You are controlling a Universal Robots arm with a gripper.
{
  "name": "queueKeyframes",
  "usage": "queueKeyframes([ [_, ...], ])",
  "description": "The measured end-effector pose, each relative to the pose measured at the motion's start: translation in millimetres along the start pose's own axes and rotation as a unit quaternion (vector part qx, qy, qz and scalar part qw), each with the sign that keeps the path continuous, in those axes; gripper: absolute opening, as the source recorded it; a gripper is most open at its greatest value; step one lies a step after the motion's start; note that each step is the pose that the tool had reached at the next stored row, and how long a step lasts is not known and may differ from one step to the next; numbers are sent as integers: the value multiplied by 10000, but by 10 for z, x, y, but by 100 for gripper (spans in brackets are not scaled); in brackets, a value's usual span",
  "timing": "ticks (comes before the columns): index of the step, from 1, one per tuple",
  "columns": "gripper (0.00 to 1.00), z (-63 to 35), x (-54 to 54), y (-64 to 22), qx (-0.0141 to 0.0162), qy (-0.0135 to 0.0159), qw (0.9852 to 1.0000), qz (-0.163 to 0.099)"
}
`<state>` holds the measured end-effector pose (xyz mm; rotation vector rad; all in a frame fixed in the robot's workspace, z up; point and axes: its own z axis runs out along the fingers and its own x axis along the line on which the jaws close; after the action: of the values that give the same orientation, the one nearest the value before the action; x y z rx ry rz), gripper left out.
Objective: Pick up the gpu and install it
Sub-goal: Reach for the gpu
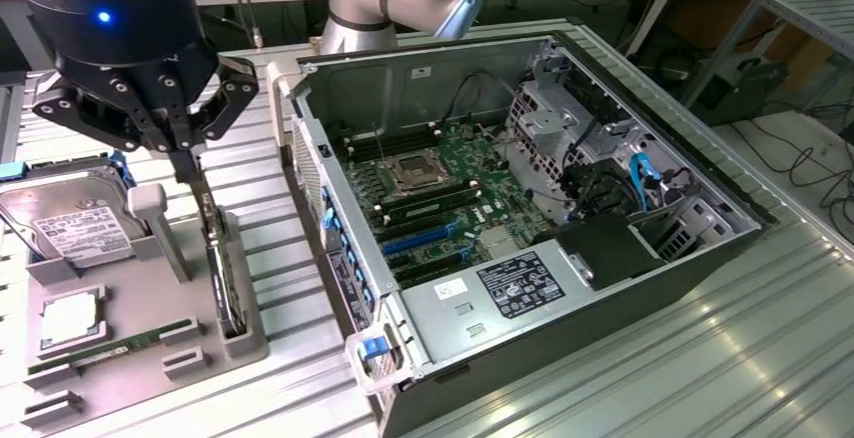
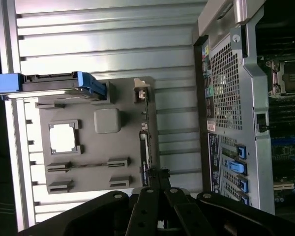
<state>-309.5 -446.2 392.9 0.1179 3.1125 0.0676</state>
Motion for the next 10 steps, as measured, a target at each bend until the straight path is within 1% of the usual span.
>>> queueKeyframes([
  [6,11,0,62,-4,0,0,10000,0],
  [10,11,-1,64,-5,0,0,10000,0],
])
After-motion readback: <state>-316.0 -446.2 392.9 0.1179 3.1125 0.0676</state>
